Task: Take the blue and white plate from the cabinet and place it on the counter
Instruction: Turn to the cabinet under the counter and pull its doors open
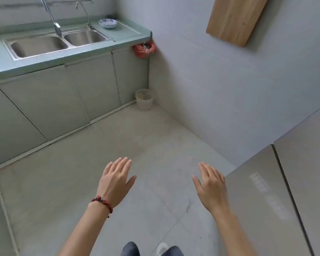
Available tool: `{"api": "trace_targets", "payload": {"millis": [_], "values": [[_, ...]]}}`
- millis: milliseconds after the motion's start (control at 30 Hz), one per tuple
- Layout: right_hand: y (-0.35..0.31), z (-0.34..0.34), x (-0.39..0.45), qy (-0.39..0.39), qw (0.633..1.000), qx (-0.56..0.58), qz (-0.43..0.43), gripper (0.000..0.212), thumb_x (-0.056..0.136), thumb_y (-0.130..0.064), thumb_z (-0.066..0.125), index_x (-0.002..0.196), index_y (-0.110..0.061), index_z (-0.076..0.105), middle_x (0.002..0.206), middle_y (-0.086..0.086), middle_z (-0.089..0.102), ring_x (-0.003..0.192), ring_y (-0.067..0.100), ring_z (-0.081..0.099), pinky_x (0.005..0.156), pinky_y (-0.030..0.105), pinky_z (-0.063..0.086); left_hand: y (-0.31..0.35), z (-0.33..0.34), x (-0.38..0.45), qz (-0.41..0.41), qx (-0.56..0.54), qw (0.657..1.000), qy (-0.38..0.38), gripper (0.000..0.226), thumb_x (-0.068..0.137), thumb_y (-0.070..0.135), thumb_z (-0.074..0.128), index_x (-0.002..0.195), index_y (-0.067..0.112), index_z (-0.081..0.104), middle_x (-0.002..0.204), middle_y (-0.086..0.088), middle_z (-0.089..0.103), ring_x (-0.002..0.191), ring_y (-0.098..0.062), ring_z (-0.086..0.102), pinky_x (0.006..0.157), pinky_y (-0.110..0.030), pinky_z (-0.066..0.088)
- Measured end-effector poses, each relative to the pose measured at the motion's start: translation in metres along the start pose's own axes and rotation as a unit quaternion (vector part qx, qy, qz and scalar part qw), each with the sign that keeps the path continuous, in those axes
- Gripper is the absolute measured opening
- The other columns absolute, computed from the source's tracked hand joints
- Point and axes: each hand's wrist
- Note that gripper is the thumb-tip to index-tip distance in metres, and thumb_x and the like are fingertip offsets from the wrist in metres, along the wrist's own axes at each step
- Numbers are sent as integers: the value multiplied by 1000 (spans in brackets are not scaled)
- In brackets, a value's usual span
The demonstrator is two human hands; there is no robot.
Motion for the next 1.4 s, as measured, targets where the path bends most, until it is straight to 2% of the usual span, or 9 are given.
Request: {"api": "trace_targets", "payload": {"millis": [167, 333, 500, 667, 800, 933, 1133, 1267, 1400], "values": [[-25, 15, 15, -22, 999, -5, -29, 45, 92, -27, 51, 131, -6, 43, 139, 11, 48, 131, 24, 39, 107, 37, 26, -34, -2, -16, -56, 15, 998, 19, 81, 93, 53, 5, 107, -1, 64, 109, -19, 68, 101, -37, 64, 85, -55, 49], [-74, 31, 45, -18, 995, 8, -93, 44, 90, -24, 54, 129, -4, 45, 135, 14, 51, 128, 27, 43, 105, 40, 30, -71, -14, -32, -121, 13, 992, 33, 82, 93, 53, 5, 107, -2, 63, 109, -20, 68, 101, -37, 64, 84, -55, 49], [-127, 49, 64, -41, 979, 29, -195, 44, 88, -22, 58, 126, -2, 49, 131, 16, 55, 125, 30, 47, 102, 44, 36, -95, -26, -68, -220, 9, 974, 48, 80, 94, 50, 5, 106, -2, 64, 107, -20, 69, 99, -36, 65, 82, -54, 51], [-171, 62, 82, -53, 943, 30, -328, 44, 76, -14, 72, 114, 3, 58, 116, 21, 64, 110, 36, 59, 91, 49, 47, -99, -28, -115, -350, 5, 934, 65, 82, 94, 50, 4, 105, -3, 64, 106, -21, 69, 98, -36, 65, 81, -54, 51], [-200, 67, 91, -64, 897, 30, -437, 44, 71, -13, 77, 110, 3, 61, 111, 21, 67, 104, 36, 63, 86, 49, 50, -80, -22, -151, -456, -4, 885, 90, 83, 93, 51, 2, 106, -3, 64, 107, -22, 68, 98, -36, 65, 82, -54, 51], [-221, 70, 87, -91, 834, 30, -543, 44, 70, -15, 78, 107, 1, 62, 109, 19, 68, 102, 34, 64, 85, 48, 51, -38, -11, -184, -563, -26, 815, 134, 84, 92, 53, 2, 106, -3, 64, 107, -21, 69, 99, -37, 65, 82, -54, 50], [-248, 75, 36, -155, 709, 44, -687, 42, 71, -16, 78, 107, 0, 62, 109, 18, 68, 102, 36, 64, 85, 48, 51, 40, 10, -248, -692, -47, 699, 175, 84, 92, 53, 3, 102, -2, 66, 103, -21, 70, 95, -37, 66, 78, -52, 52], [-260, 74, -28, -193, 625, 56, -755, 43, 73, -18, 76, 110, 0, 61, 111, 19, 67, 104, 37, 62, 88, 49, 49, 99, 22, -298, -762, -38, 614, 204, 84, 93, 52, 3, 101, -3, 66, 102, -21, 70, 94, -36, 66, 77, -49, 53], [-259, 69, -105, -219, 542, 71, -808, 43, 78, -19, 71, 114, 0, 59, 117, 19, 64, 108, 37, 60, 92, 49, 46, 159, 36, -345, -816, -38, 531, 224, 84, 93, 52, 4, 101, -5, 65, 103, -23, 69, 94, -37, 66, 78, -52, 52]]}}
Point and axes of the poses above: each hand's wrist, its own x-axis towards the middle knuckle, its own z-axis out of the palm, y = z × x
